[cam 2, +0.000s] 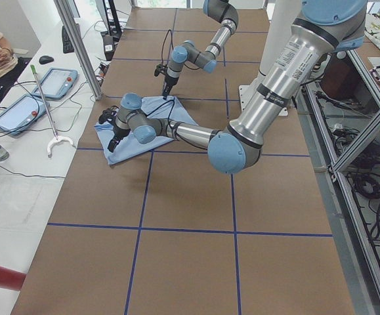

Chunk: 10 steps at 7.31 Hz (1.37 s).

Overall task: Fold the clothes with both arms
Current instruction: 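Move the right gripper to the shirt's collar edge and press it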

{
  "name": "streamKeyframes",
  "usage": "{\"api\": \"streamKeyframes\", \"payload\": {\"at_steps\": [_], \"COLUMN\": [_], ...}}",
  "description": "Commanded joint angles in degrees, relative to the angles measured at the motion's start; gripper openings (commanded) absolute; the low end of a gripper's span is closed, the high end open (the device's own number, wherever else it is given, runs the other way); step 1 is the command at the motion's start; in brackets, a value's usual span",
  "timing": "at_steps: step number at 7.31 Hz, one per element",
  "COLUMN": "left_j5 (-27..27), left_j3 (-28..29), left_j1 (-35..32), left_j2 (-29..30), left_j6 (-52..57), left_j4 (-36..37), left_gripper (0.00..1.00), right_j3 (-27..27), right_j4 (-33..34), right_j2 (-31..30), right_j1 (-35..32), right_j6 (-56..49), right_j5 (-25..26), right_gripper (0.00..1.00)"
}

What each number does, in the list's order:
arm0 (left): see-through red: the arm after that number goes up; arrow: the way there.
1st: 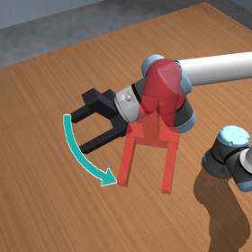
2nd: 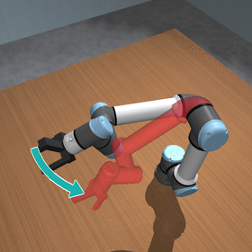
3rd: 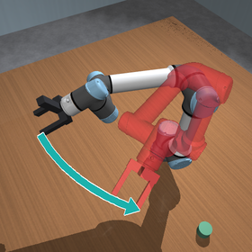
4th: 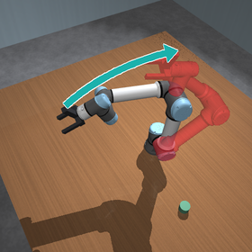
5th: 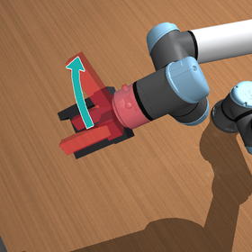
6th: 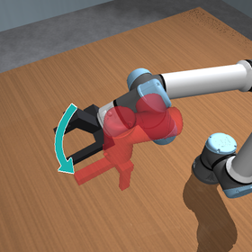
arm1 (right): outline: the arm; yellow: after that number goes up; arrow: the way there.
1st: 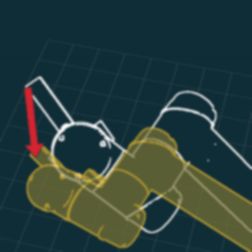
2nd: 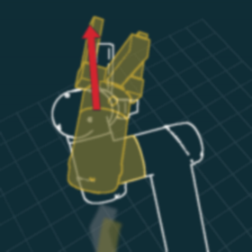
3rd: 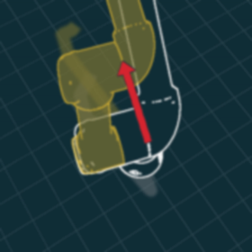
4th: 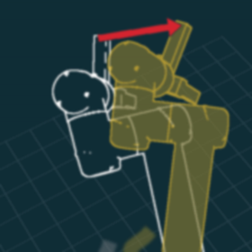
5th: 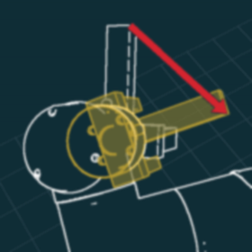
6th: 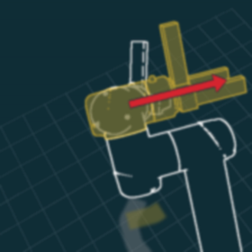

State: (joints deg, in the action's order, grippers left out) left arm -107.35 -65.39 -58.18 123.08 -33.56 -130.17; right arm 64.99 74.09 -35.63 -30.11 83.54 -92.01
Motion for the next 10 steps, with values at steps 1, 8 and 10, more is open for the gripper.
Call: {"api": "streamKeyframes", "payload": {"at_steps": [1, 8, 10], "left_j5": [-0.1, -0.1, -0.1], "left_j3": [0.0, -1.1, -1.1], "left_j1": [0.0, 0.6, 0.7], "left_j2": [0.0, -0.8, -0.8], "left_j6": [0.1, -1.9, -1.9], "left_j4": [0.0, -0.1, -1.1], "left_gripper": [1.0, 1.0, 1.0], "right_j3": [0.0, 22.0, 39.8], "right_j4": [0.0, 5.2, 11.0], "right_j2": [0.0, -15.6, -26.7], "right_j1": [0.0, -1.5, 2.3], "right_j6": [0.2, -0.9, -0.9], "right_j5": [0.1, -3.4, -2.7], "right_gripper": [0.0, 0.0, 0.0]}}
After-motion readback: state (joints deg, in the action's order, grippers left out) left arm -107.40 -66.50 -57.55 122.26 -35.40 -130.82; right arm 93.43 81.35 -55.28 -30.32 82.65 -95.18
